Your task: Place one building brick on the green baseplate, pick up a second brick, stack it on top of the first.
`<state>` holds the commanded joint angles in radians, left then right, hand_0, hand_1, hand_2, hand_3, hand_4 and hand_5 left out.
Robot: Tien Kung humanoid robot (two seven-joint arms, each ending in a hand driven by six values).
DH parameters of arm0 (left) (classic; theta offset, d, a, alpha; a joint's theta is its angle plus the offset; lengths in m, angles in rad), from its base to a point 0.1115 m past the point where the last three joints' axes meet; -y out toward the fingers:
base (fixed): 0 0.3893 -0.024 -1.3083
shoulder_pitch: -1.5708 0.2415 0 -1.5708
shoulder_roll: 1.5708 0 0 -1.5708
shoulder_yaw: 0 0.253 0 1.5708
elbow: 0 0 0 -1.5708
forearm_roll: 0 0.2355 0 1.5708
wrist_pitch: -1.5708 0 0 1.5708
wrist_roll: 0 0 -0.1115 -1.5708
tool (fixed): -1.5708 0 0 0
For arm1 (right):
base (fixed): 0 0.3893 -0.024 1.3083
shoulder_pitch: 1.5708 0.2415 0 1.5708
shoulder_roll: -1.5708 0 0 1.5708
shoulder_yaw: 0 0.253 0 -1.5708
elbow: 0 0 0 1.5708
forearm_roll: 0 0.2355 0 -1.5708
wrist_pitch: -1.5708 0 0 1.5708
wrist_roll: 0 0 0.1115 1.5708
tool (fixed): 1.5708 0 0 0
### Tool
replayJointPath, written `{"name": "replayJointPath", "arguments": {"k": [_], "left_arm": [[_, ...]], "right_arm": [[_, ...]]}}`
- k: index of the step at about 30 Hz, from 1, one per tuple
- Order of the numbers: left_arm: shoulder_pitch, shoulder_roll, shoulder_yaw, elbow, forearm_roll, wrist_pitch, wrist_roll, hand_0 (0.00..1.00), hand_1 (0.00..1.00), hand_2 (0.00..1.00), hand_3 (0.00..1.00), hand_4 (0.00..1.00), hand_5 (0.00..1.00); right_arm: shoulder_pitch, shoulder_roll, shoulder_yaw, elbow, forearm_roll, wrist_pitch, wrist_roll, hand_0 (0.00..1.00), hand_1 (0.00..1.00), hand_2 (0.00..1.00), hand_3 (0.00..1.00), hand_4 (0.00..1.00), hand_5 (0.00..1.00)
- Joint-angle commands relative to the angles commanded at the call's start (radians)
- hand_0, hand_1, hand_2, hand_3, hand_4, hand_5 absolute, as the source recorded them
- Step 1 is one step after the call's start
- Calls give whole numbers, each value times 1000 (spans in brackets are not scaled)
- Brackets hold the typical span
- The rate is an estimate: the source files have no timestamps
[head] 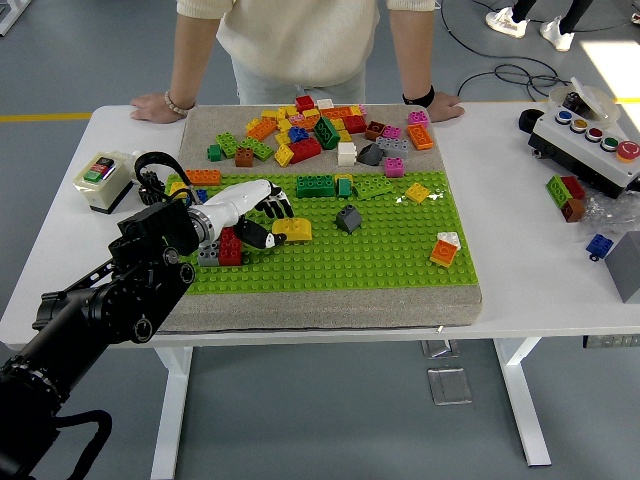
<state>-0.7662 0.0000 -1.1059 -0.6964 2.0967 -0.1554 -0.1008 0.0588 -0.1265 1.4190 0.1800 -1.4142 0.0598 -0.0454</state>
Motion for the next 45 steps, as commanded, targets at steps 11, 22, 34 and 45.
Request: {"name": "replayJointPath", "arguments": {"k": [11,22,34,45], "left_arm": [[26,20,-28,-110,15,-17,15,644,598,567,557,661,2],[80,101,-50,-208,39,-30,25,643,597,566,557,662,2],[147,171,-75,-295,50,-46,34,644,597,567,557,664,2],[176,208,-90,-327,50,-50,34,644,597,567,559,671,2]], "right_arm": [[-7,-1,7,0,-5,0,0,761,689,735,755,998,505],[-11,1,17,0,-7,0,-1,761,689,735,755,998,504],[-12,2,28,0,-10,0,-3,761,689,735,755,998,506],[-15,0,35,0,-10,1,-3,761,689,735,755,998,505]]}}
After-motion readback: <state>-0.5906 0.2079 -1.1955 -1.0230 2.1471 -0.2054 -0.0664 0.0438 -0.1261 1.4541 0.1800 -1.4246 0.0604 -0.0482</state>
